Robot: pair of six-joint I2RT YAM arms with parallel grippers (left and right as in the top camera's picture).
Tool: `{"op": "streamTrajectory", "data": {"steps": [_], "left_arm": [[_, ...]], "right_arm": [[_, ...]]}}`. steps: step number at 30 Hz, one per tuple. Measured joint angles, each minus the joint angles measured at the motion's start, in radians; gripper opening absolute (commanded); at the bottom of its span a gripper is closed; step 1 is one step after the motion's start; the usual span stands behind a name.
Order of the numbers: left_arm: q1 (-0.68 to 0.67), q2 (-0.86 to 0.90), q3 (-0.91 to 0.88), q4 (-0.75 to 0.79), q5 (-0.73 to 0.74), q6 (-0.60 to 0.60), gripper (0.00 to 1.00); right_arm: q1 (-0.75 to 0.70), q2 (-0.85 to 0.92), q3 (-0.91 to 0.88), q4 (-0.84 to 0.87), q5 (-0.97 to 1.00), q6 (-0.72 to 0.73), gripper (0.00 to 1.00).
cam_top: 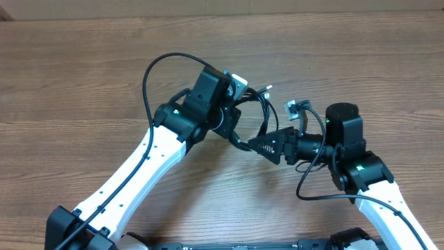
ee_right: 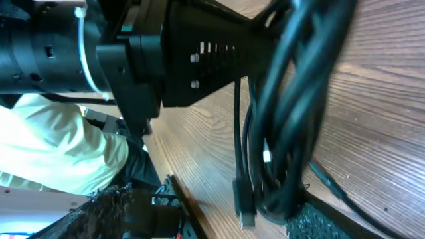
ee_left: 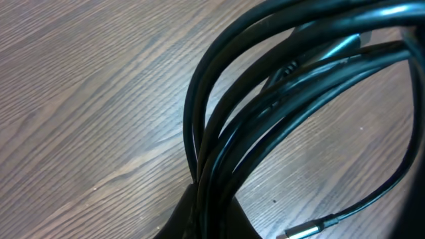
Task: Untangle cables
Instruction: 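Reach the right gripper to the lifted coil and grasp cables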
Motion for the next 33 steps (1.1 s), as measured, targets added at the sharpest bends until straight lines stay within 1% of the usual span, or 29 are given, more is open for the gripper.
{"op": "streamTrajectory", "data": {"steps": [2, 3, 4, 5, 7, 8, 9, 11, 13, 14, 17, 23, 27, 28, 30, 33], "left_arm": [[-0.015, 0.0, 0.0, 0.0, -0.009, 0.0, 0.04], [-0.019, 0.0, 0.0, 0.0, -0.012, 0.0, 0.04], [-0.025, 0.0, 0.0, 0.0, -0.017, 0.0, 0.04], [-0.03, 0.0, 0.0, 0.0, -0.021, 0.0, 0.04], [-0.043, 0.0, 0.0, 0.001, -0.023, 0.0, 0.04], [-0.051, 0.0, 0.0, 0.0, -0.024, 0.0, 0.04], [-0.058, 0.0, 0.0, 0.0, -0.024, 0.0, 0.04], [-0.068, 0.0, 0.0, -0.001, -0.025, 0.0, 0.04], [-0.068, 0.0, 0.0, -0.003, -0.023, 0.0, 0.04], [-0.068, 0.0, 0.0, -0.003, -0.023, 0.0, 0.04], [-0.068, 0.0, 0.0, -0.003, -0.016, 0.0, 0.04], [-0.068, 0.0, 0.0, -0.008, -0.02, 0.011, 0.04], [-0.068, 0.0, 0.0, -0.045, -0.04, 0.013, 0.04], [-0.065, 0.0, 0.0, -0.051, -0.03, 0.019, 0.04], [-0.046, 0.0, 0.0, -0.061, 0.04, 0.076, 0.04], [-0.01, 0.0, 0.0, -0.09, 0.185, 0.177, 0.04]], "right_arm": [[0.013, 0.0, 0.0, 0.001, 0.021, 0.0, 0.72], [0.017, 0.0, 0.0, 0.001, 0.035, -0.001, 0.65], [0.019, 0.0, 0.0, 0.0, 0.045, 0.002, 0.51], [0.019, 0.0, 0.0, -0.001, 0.055, 0.008, 0.44], [0.019, 0.0, 0.0, -0.008, 0.071, 0.006, 0.22], [0.019, 0.0, 0.0, -0.008, 0.079, 0.01, 0.15], [0.019, 0.0, 0.0, -0.007, 0.082, 0.006, 0.12], [0.02, 0.0, 0.0, -0.006, 0.086, 0.004, 0.11], [0.02, 0.0, 0.0, -0.007, 0.092, 0.003, 0.15], [0.02, 0.0, 0.0, -0.007, 0.096, 0.002, 0.15], [0.02, 0.0, 0.0, -0.019, 0.12, -0.002, 0.04], [0.021, 0.0, 0.0, -0.033, 0.159, 0.002, 0.04], [0.026, 0.0, 0.0, -0.035, 0.17, 0.014, 0.04], [0.026, 0.0, 0.0, -0.037, 0.171, 0.015, 0.04], [0.019, 0.0, 0.0, -0.053, 0.187, 0.016, 0.04], [-0.009, 0.0, 0.0, -0.085, 0.23, 0.016, 0.04]]}}
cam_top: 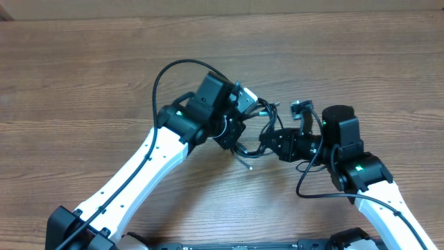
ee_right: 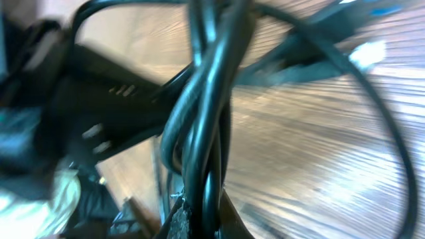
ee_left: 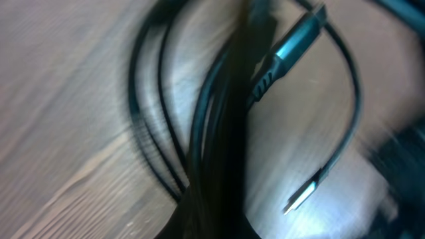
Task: Untangle cables
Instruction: 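Reach the right gripper to the lifted coil and grasp cables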
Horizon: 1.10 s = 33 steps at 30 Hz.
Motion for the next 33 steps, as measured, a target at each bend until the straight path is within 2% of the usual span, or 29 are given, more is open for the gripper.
{"op": "streamTrajectory", "data": {"steps": [4, 15, 22, 33], "left_arm": [[0.016, 0.0, 0.002, -0.043, 0.138, 0.093, 0.04], [0.016, -0.026, 0.012, -0.119, 0.346, 0.274, 0.04], [0.015, -0.087, 0.012, -0.129, 0.399, 0.357, 0.04], [0.014, -0.173, 0.012, -0.128, 0.381, 0.39, 0.04]], "right_arm": [[-0.044, 0.0, 0.0, -0.016, 0.04, 0.0, 0.04], [-0.114, 0.0, 0.0, -0.049, 0.055, -0.004, 0.04], [-0.134, 0.0, 0.0, -0.08, 0.077, -0.003, 0.04], [-0.174, -0.01, 0.002, -0.081, 0.063, 0.003, 0.04]]}}
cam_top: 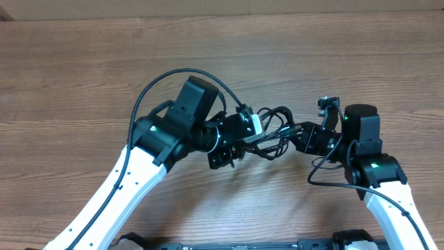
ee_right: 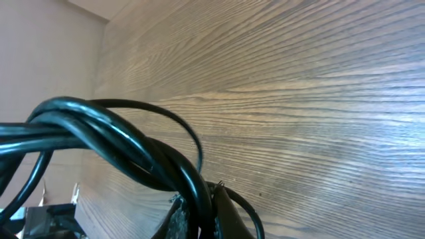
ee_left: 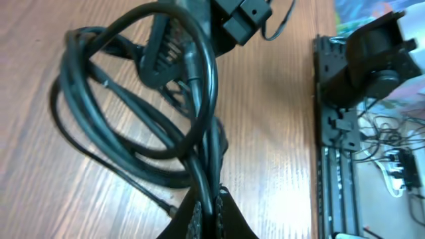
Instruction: Untangle cables
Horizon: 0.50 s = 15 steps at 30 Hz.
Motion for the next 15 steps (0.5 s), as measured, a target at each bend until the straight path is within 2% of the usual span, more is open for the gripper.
{"op": "streamTrajectory", "data": {"steps": [3, 8, 15], "left_arm": [[0.009, -0.013, 0.0, -0.001, -0.046, -0.012, 0.04], [0.051, -0.017, 0.0, 0.017, -0.127, -0.122, 0.04], [0.087, -0.023, 0.0, 0.029, -0.197, -0.212, 0.04]], "right_arm": [[-0.01, 0.0, 0.0, -0.004, 0.013, 0.0, 0.04], [-0.016, 0.0, 0.0, -0.008, 0.035, -0.001, 0.04], [-0.017, 0.002, 0.0, -0.008, 0.034, -0.001, 0.04]]}}
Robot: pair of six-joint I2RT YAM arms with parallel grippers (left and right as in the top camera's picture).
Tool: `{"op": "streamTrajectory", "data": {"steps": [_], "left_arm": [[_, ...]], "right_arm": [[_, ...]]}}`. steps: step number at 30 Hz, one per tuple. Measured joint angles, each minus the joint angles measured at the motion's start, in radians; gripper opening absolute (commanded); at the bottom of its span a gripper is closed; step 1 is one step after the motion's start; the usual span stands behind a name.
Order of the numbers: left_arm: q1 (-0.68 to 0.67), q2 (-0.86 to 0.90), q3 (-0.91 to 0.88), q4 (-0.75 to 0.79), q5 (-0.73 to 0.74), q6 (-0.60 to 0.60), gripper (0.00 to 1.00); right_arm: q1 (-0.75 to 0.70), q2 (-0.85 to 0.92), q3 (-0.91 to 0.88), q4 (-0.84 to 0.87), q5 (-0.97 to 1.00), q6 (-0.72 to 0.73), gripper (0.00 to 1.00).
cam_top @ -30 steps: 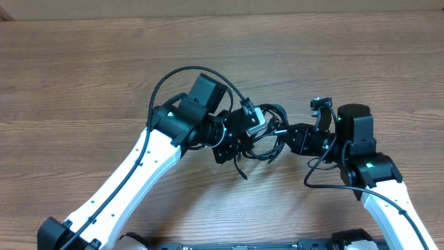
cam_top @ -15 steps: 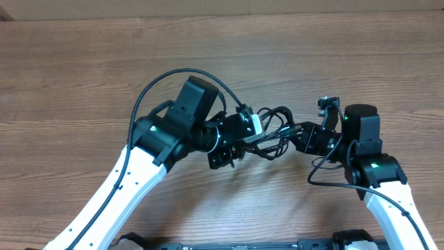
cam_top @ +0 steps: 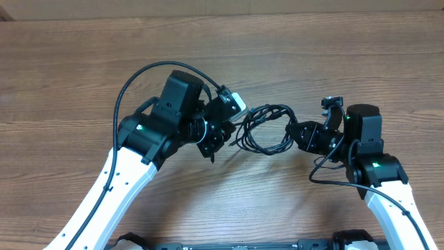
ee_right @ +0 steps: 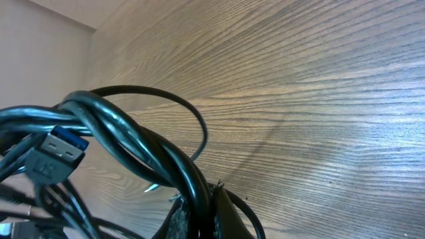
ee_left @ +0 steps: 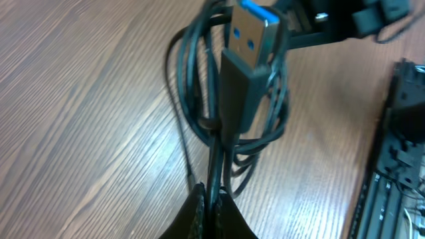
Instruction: Untangle cables
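A tangle of black cables (cam_top: 266,128) hangs between my two arms above the middle of the wooden table. My left gripper (cam_top: 223,130) is shut on strands at the bundle's left side; in the left wrist view its fingertips (ee_left: 214,199) pinch a thin black strand, and a blue-tipped USB plug (ee_left: 247,46) stands just beyond. My right gripper (cam_top: 297,132) is shut on the bundle's right end; in the right wrist view thick twisted strands (ee_right: 143,149) run into its jaws (ee_right: 202,199), with the USB plug (ee_right: 56,153) at the left.
The wooden table (cam_top: 333,62) stretches all round the arms. Black equipment and loose wires lie past the table's edge (ee_left: 398,166) in the left wrist view. Each arm's own black lead (cam_top: 132,90) loops beside it.
My left gripper has moved back to the left and up, and the bundle between the grippers is pulled out wider. The blue USB plug now shows close in both wrist views.
First both grippers met at the table's middle, shut on a tight bundle. Then they stayed close together with the cables bunched. Half a second ago my right arm stood farther right with the bundle stretched. Now the left has drawn away too, spreading the loops.
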Motion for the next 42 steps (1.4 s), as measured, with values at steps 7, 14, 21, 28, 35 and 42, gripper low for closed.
{"op": "streamTrajectory", "data": {"steps": [7, 14, 21, 28, 35, 42], "left_arm": [[0.0, 0.0, 0.0, 0.01, -0.166, -0.105, 0.04], [-0.002, 0.0, 0.0, 0.055, -0.377, -0.278, 0.04], [-0.002, 0.0, 0.0, 0.085, -0.42, -0.315, 0.04], [0.029, -0.016, -0.003, 0.198, -0.572, -0.33, 0.04], [0.032, -0.02, -0.003, 0.197, -0.483, -0.341, 0.04], [0.031, -0.02, -0.003, 0.204, -0.411, -0.341, 0.04]], "right_arm": [[0.0, 0.001, 0.0, 0.002, -0.028, 0.0, 0.04], [0.0, 0.001, 0.0, 0.011, -0.06, -0.027, 0.04], [0.0, 0.001, 0.005, 0.014, -0.06, -0.03, 0.19], [-0.045, 0.008, 0.006, -0.004, 0.012, -0.03, 1.0], [-0.045, 0.008, 0.006, 0.062, -0.137, -0.03, 1.0], [-0.041, 0.008, 0.006, 0.063, -0.224, -0.036, 1.0]]}}
